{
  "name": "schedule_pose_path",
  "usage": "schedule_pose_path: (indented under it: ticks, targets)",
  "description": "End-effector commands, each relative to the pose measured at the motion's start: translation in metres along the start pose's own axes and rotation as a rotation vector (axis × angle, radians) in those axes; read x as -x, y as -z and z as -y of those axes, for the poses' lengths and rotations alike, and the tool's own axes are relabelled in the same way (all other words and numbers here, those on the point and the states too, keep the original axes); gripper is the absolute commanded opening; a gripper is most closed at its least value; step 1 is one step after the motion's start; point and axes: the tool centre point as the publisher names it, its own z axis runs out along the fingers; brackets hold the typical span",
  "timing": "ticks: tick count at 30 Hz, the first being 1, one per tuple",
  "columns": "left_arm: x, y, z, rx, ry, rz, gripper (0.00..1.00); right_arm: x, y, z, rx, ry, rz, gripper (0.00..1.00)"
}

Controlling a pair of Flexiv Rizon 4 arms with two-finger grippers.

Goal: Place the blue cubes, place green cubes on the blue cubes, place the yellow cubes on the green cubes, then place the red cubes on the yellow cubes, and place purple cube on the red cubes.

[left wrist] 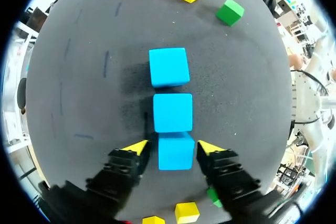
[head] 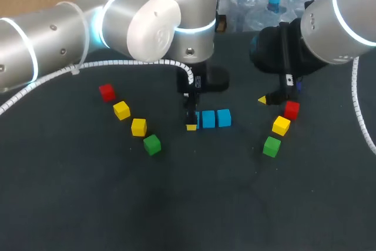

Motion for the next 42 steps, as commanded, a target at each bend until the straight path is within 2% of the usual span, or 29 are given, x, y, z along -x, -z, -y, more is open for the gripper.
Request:
schedule_pose_path:
  ticks: [1,4,9,10,12,15,17,18,19,20,21,22,24,26,33,38,42]
  targets:
    - [0.001,0.001,-0.002,-0.005,0.005,-0.001,0.95,0.0,-0.001,-0.002,-0.007,-0.002,-0.001,1.0]
    - [0.001,0.001,-0.002,-0.005,0.01,0.002,1.0,0.0,-0.001,-0.002,-0.007,-0.002,-0.001,1.0]
    - [0.001,0.003,-0.005,0.002,0.036,0.017,0.93,0.0,-0.001,-0.002,-0.007,-0.002,-0.001,1.0]
    - [0.0,0.005,-0.006,0.001,0.055,0.028,0.9,0.0,-0.001,-0.002,-0.007,-0.002,-0.001,1.0]
    - [-0.003,0.01,-0.009,-0.008,0.117,0.063,0.75,0.0,-0.001,-0.002,-0.007,-0.002,-0.001,1.0]
    - [-0.01,0.015,-0.012,-0.009,0.178,0.095,0.69,0.0,-0.001,-0.002,-0.007,-0.002,-0.001,1.0]
    - [-0.015,0.019,-0.011,-0.029,0.209,0.129,0.6,0.0,-0.001,-0.002,-0.007,-0.002,-0.001,1.0]
    - [-0.019,0.022,-0.009,-0.036,0.217,0.142,0.72,0.0,-0.001,-0.002,-0.007,-0.002,-0.001,1.0]
    - [-0.023,0.025,-0.008,-0.043,0.232,0.162,0.96,0.0,-0.001,-0.002,-0.007,-0.002,-0.001,1.0]
    - [-0.026,0.028,-0.007,-0.053,0.244,0.179,0.99,0.0,-0.001,-0.002,-0.007,-0.002,-0.001,1.0]
    - [-0.029,0.031,-0.005,-0.058,0.256,0.196,0.76,0.0,-0.001,-0.002,-0.007,-0.002,-0.001,1.0]
    - [-0.032,0.036,-0.004,-0.065,0.269,0.22,0.67,0.0,-0.001,-0.002,-0.007,-0.002,-0.001,1.0]
    - [-0.036,0.043,0.0,-0.084,0.276,0.251,0.86,0.0,-0.001,-0.002,-0.007,-0.002,-0.001,1.0]
    - [-0.038,0.049,0.004,-0.107,0.278,0.282,1.0,0.0,-0.001,-0.002,-0.007,-0.002,-0.001,1.0]
    - [-0.031,0.052,0.01,-0.094,0.236,0.318,1.0,0.0,-0.001,-0.002,-0.007,-0.002,-0.001,1.0]
    - [-0.013,0.037,0.012,-0.01,0.113,0.201,1.0,0.0,-0.001,-0.002,-0.007,-0.002,-0.001,1.0]
    - [-0.003,0.025,0.017,0.013,0.026,0.112,1.0,0.0,-0.001,-0.002,-0.007,-0.002,-0.001,1.0]
